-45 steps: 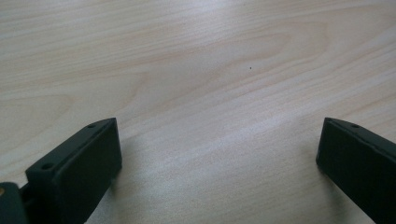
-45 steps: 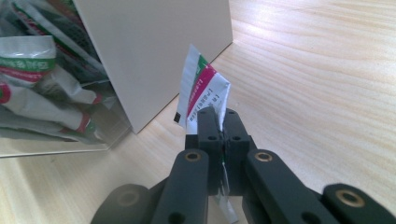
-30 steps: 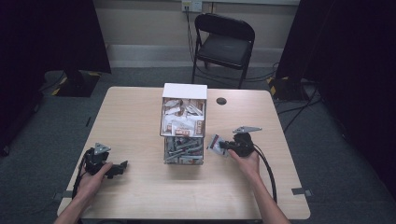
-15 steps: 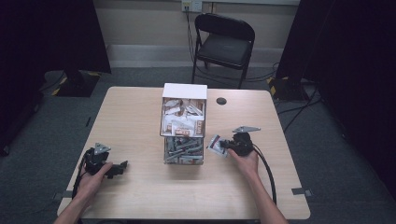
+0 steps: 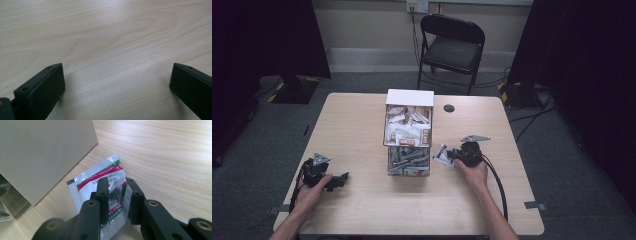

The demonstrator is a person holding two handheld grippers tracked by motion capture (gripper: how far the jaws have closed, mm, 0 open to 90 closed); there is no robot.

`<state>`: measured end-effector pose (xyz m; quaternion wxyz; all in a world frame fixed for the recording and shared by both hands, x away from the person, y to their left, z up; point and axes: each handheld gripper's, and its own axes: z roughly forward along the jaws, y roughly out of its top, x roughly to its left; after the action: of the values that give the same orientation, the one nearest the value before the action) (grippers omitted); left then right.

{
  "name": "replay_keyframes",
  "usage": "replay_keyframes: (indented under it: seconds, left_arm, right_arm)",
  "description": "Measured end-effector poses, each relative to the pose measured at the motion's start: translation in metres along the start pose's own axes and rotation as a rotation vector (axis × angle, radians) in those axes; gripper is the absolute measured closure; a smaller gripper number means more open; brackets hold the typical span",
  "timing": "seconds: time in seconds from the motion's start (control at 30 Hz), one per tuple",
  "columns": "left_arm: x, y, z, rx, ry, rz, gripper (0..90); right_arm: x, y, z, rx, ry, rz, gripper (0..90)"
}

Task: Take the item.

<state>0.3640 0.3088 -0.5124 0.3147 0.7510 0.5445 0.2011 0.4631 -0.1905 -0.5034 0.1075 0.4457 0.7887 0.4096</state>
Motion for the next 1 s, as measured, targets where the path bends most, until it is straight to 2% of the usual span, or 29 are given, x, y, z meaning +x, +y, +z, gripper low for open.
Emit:
replay_keyframes:
  seconds: [0.57, 0.77, 0.93, 1.0]
  left_arm:
    - [0.0001, 0.0, 0.0, 0.0, 0.001, 0.001, 0.0]
    - [0.0001, 0.0001, -0.0001, 0.001, 0.001, 0.001, 0.0]
    - [0.0001, 0.0, 0.0, 0.0, 0.001, 0.001, 0.0]
    - [0.0001, 0.0, 0.0, 0.0, 0.001, 0.001, 0.0]
  right_arm:
    - [-0.0062, 0.0001, -0.0013, -0.005, -0.02, 0.041, 66.6]
    - [-0.0063, 0.0002, -0.0017, -0.012, -0.027, 0.044, 58.0]
    - [-0.0064, 0.001, -0.0024, -0.032, -0.029, 0.053, 55.0]
    - [-0.0064, 0.0006, -0.0016, -0.024, -0.034, 0.049, 52.7]
